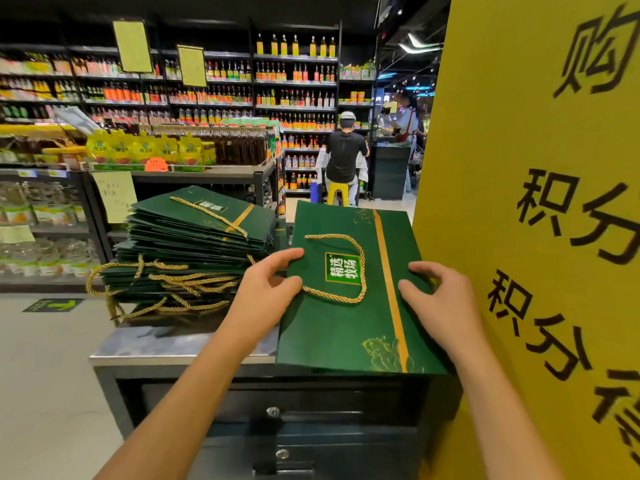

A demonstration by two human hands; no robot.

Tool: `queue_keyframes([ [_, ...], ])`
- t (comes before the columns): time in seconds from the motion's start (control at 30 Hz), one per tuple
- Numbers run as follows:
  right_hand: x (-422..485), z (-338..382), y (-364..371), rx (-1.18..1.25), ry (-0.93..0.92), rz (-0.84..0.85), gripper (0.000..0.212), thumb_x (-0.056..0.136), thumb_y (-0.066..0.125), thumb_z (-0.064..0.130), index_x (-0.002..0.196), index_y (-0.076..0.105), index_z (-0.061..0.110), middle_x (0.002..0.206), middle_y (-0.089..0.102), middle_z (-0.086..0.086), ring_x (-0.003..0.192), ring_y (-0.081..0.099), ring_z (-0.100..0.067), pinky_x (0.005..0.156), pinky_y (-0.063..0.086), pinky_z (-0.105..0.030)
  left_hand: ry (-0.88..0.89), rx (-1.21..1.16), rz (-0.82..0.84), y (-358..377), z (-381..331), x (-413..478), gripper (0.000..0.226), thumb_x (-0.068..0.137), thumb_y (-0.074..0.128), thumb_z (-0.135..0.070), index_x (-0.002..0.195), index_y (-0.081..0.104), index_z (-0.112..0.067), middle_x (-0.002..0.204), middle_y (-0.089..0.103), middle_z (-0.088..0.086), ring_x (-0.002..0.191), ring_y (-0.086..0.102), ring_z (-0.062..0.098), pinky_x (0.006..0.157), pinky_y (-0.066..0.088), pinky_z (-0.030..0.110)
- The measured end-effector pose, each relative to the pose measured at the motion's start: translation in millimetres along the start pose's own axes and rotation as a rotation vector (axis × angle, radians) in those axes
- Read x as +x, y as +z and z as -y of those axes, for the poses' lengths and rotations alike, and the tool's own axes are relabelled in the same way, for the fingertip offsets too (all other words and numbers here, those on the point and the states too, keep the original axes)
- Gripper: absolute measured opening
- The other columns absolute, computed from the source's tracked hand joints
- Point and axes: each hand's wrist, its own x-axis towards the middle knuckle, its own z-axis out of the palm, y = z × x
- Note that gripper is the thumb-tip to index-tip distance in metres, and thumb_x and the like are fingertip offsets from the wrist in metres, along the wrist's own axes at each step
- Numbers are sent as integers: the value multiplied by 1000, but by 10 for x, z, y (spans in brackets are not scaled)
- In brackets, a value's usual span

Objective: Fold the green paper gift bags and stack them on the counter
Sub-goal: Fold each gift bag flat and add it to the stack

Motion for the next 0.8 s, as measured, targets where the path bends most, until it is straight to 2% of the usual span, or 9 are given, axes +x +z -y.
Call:
queue_keyframes([
  [0.07, 214, 67, -1, -50, -1, -3, 41, 93, 70, 24, 133, 64, 20, 136, 61, 2, 109, 53, -8, 95, 42, -29, -18, -5, 33, 46, -84, 224, 44, 99, 50, 8, 133, 60, -18, 108, 69, -1, 60, 65, -4, 53, 46, 8],
  [0.1, 325, 97, 10, -86, -4, 0, 42, 94, 68, 24, 135, 63, 19, 139, 60, 0, 107, 55, -10, 94, 43, -30, -22, -2, 38, 77, -118, 345, 46, 100, 49, 7, 137, 59, -18, 113, 69, -1, 62, 66, -4, 59, 50, 9],
  [0.2, 649, 160, 88, -205, -4, 14, 46, 96, 65, 22, 140, 59, 13, 142, 59, -5, 92, 59, -13, 88, 44, -28, -26, 75, 43, 179, -112, 715, 44, 102, 51, 1, 141, 56, -17, 121, 65, -4, 80, 67, 1, 61, 51, 10],
  [0.27, 835, 129, 177, -281, -4, 27, 45, 95, 64, 22, 139, 60, 10, 139, 62, -7, 101, 63, -19, 92, 48, -32, -10, 190, 22, 232, -7, 958, 39, 102, 56, -6, 139, 58, -14, 132, 62, 1, 103, 63, 9, 79, 53, 15],
  [0.33, 973, 46, 276, -346, -6, 42, 43, 94, 64, 24, 135, 63, 9, 133, 66, -9, 112, 64, -26, 98, 51, -39, -9, 297, -11, 281, 92, 1137, 34, 100, 62, -12, 133, 64, -12, 134, 64, 5, 118, 59, 16, 103, 49, 31],
  [0.37, 1019, 0, 322, -369, -4, 49, 42, 94, 64, 25, 133, 63, 9, 130, 67, -9, 112, 64, -28, 98, 53, -42, -15, 330, -31, 306, 126, 1197, 31, 99, 64, -14, 129, 67, -11, 131, 66, 7, 120, 59, 19, 108, 47, 37],
  [0.53, 1118, -192, 480, -463, -6, 130, 41, 96, 64, 32, 131, 63, 9, 130, 63, -11, 118, 59, -29, 99, 51, -44, -39, 533, 3, 427, 192, 1316, 28, 101, 58, -15, 125, 70, -6, 125, 70, 12, 117, 63, 27, 106, 48, 41],
  [0.7, 1148, -278, 530, -526, -64, 167, 42, 100, 60, 33, 134, 60, 8, 134, 60, -12, 122, 56, -29, 101, 49, -44, -9, 715, 108, 482, 216, 1346, 38, 102, 50, -17, 139, 58, -10, 134, 63, 15, 115, 63, 33, 100, 49, 40],
  [0.8, 1182, -205, 571, -577, -155, 179, 52, 103, 50, 44, 143, 54, 12, 146, 53, -10, 135, 47, -28, 109, 41, -42, 145, 770, 121, 554, 187, 1406, 50, 105, 48, -31, 152, 45, -13, 156, 41, 16, 142, 42, 35, 115, 35, 44],
])
